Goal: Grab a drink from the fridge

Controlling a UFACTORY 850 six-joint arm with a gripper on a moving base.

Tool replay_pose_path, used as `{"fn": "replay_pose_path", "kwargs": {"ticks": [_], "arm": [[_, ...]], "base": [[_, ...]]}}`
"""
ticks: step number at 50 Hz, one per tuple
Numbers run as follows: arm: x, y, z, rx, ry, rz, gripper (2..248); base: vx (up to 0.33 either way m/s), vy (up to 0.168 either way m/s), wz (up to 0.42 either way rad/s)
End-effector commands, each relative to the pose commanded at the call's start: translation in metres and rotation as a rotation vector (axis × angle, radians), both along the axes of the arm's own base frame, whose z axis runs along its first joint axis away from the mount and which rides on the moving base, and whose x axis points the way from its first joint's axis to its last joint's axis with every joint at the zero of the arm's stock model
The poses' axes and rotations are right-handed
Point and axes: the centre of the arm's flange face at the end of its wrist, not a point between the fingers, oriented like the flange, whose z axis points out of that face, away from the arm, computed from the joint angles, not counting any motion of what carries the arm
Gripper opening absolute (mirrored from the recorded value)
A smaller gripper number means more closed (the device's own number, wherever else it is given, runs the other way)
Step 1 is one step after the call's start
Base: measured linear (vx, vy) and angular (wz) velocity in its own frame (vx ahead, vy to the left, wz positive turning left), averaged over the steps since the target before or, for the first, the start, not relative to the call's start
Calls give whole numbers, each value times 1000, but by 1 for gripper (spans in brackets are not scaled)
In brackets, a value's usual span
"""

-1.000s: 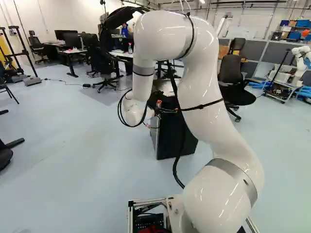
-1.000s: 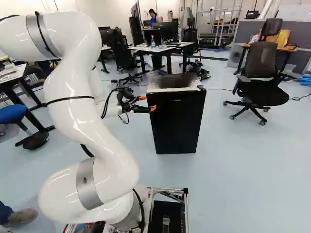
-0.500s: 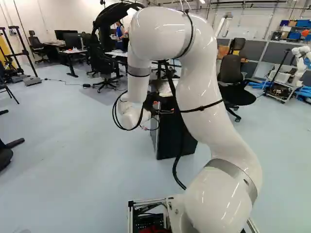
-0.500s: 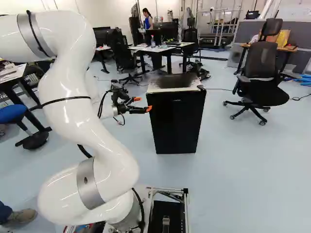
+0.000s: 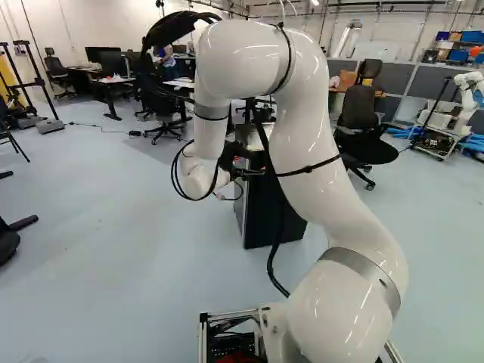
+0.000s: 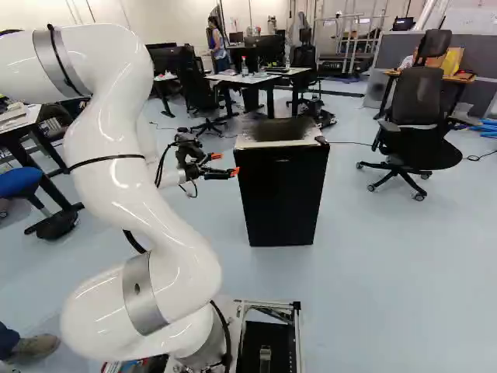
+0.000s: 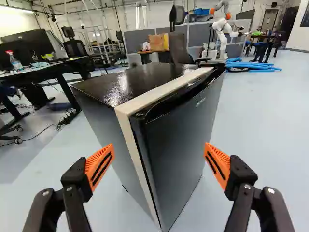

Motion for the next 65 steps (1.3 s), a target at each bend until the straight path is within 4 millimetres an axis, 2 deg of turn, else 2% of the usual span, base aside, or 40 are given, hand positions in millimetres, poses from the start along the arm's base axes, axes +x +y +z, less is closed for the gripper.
{"fn": "replay_pose_path", "kwargs": {"ticks": [14, 39, 65], "arm": [[14, 0, -1, 8, -14, -14, 247], [28, -14, -1, 13, -24, -52, 247], [35, -32, -1, 14, -25, -89, 247]], "base": [[0, 0, 0], [0, 0, 0], [0, 0, 0]]}}
